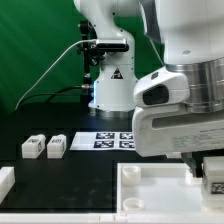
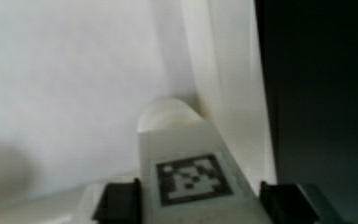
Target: Assemble one leg
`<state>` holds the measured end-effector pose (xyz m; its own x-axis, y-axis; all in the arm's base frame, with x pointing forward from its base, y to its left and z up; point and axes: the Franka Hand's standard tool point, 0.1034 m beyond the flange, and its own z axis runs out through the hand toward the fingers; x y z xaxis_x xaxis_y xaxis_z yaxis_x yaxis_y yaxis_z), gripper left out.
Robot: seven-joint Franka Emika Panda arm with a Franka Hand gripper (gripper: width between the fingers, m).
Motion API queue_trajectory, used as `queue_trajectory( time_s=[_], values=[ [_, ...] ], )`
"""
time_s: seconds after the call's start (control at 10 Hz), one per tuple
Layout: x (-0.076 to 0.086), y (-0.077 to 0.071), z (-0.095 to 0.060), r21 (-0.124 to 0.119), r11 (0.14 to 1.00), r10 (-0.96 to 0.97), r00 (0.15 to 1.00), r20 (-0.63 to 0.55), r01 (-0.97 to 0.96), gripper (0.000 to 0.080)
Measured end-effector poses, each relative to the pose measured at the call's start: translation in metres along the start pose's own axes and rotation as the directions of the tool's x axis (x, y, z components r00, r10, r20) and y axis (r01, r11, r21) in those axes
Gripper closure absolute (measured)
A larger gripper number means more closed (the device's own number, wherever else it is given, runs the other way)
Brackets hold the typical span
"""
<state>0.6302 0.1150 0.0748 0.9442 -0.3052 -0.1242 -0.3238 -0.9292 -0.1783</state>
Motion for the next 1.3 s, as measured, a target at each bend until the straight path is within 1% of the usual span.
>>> queue_trajectory(
  time_s=[0.2,0.3,0.4,0.5,0.6,0.7,0.8,0.9,1.0,1.1,1.2,1.3],
  values=[
    [0.0,0.0,0.001,0.007,0.984,0.18,0.984,-0.002,-0.18,0.0498],
    [-0.001,-0.001,0.002,0.03,0.938,0.345,0.939,-0.002,-0.345,0.0498],
    [-0.002,-0.003,0.003,0.044,0.873,0.485,0.874,0.004,-0.485,0.0498],
    [-0.005,-0.006,0.005,0.045,0.797,0.602,0.798,0.015,-0.602,0.0498],
    [-0.007,-0.012,0.007,0.055,0.666,0.743,0.668,0.039,-0.744,0.0499],
    [-0.007,-0.019,0.008,0.076,0.508,0.856,0.513,0.064,-0.858,0.0499],
    [-0.007,-0.02,0.009,0.08,0.461,0.881,0.467,0.079,-0.884,0.0499],
    [-0.008,-0.02,0.009,0.082,0.491,0.864,0.497,0.076,-0.867,0.0499],
    [-0.008,-0.02,0.009,0.083,0.516,0.85,0.522,0.074,-0.852,0.0425],
    [-0.008,-0.02,0.009,0.085,0.532,0.84,0.538,0.072,-0.843,0.0291],
    [-0.006,-0.017,0.009,0.093,0.62,0.777,0.626,0.061,-0.779,0.0181],
    [-0.005,-0.013,0.007,0.088,0.773,0.628,0.778,0.029,-0.628,0.0156]
  ],
)
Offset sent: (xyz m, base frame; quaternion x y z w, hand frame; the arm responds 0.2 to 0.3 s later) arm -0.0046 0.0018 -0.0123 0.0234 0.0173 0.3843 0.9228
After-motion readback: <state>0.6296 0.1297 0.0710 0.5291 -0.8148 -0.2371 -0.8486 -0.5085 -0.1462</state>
